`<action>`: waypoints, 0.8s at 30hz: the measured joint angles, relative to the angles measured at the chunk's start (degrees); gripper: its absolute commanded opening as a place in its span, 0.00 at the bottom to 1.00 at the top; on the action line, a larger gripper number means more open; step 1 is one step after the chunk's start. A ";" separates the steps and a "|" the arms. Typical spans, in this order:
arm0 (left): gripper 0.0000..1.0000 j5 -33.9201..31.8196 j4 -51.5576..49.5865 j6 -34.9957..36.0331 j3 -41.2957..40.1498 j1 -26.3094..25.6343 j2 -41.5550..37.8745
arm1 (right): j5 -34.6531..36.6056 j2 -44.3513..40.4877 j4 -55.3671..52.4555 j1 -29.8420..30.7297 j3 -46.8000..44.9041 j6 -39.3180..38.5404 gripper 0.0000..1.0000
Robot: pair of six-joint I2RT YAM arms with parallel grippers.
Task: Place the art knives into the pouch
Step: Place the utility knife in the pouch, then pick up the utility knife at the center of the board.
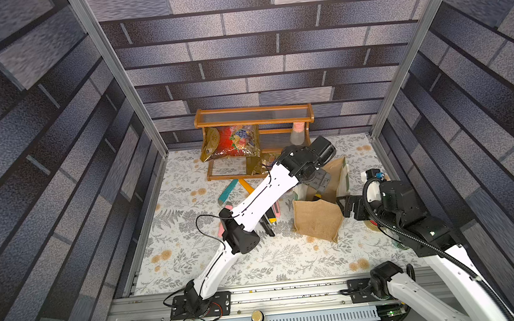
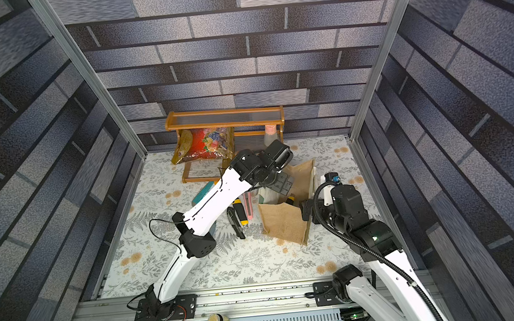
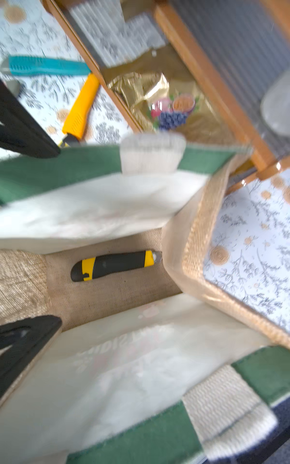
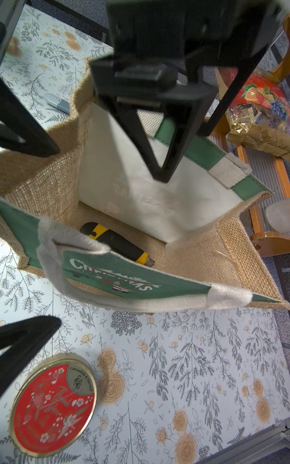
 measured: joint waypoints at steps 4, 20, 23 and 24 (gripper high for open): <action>1.00 -4.87 -1.64 0.13 -5.51 0.92 -8.57 | -0.66 0.09 0.09 0.00 0.00 -0.02 1.00; 1.00 -6.10 18.27 -7.76 -79.73 17.16 -57.48 | -0.81 1.92 0.52 0.00 0.44 -0.04 1.00; 1.00 -3.43 20.26 -10.78 -89.11 19.56 -61.61 | -0.81 2.56 1.11 0.00 0.87 -0.04 1.00; 1.00 -2.32 20.76 -11.82 -92.11 19.69 -62.14 | -0.81 2.82 1.40 0.00 1.03 -0.02 1.00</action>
